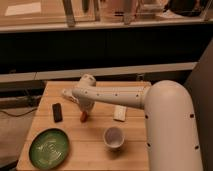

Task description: Drag the pepper across the table

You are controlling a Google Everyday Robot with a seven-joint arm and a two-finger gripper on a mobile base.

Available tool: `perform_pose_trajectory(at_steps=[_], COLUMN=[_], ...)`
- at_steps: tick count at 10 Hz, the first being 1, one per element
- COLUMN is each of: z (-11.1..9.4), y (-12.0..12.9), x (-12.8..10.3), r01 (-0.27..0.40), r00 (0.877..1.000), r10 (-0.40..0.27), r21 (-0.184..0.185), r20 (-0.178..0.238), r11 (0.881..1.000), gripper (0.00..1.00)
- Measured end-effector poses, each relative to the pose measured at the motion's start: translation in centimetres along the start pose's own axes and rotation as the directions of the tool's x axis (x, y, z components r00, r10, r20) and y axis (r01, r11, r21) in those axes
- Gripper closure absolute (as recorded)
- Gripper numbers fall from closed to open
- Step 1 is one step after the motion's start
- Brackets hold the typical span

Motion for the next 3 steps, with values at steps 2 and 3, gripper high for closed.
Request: perform_pose_trajectory(at_steps=[2,3], z=[0.14,0.23], y=[-0.25,-0.43], x=[-0.04,-0.08], r01=[0.004,0.008], r00=[1.0,1.0], r10=[-0.004,-0.008], r21=[-0.004,-0.006], r20=[0.001,0.001], r11=[1.0,1.0], gripper=[0.98,0.98])
